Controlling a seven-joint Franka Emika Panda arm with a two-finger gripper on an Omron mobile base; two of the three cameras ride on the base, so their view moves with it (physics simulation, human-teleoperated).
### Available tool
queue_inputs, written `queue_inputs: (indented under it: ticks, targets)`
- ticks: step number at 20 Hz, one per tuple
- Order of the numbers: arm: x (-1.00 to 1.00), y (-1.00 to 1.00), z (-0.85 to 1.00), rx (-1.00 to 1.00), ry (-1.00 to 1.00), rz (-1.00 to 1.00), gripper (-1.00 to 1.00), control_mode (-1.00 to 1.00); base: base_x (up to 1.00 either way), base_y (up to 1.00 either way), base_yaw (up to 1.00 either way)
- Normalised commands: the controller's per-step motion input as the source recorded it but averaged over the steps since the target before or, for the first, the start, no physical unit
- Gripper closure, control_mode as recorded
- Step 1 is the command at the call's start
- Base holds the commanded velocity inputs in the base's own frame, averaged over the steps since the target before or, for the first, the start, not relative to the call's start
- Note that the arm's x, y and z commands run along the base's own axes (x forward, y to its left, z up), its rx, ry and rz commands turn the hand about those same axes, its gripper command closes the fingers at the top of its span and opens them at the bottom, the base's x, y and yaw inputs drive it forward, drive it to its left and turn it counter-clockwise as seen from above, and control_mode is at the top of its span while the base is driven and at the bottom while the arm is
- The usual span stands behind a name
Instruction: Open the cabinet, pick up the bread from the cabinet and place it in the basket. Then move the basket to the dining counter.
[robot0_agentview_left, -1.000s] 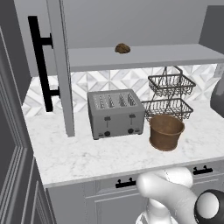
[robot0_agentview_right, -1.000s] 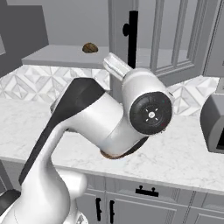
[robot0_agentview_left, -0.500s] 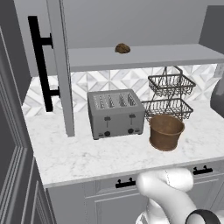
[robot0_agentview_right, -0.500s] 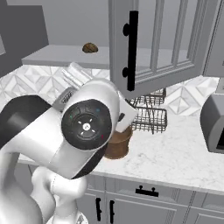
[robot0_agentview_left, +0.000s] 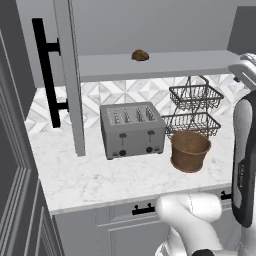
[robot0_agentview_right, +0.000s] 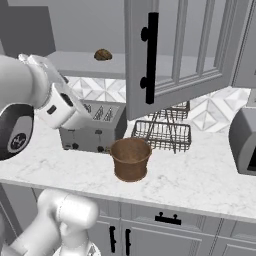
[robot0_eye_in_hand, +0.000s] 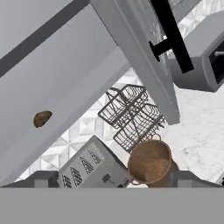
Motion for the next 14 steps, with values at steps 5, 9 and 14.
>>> queue_inputs:
  ticks: [5, 9, 14]
  targets:
    - [0.9, 0.89, -0.06, 0.16, 0.0, -0.46, -1.0, -1.0, 0.0, 0.0, 0.0]
    - [0.99, 0.25, -0.23, 0.18, -0.09, -0.52, -1.0, -1.0, 0.0, 0.0, 0.0]
    - [0.52, -0.2, -0.07, 0.23, -0.23, -0.52, -1.0, -1.0, 0.0, 0.0, 0.0]
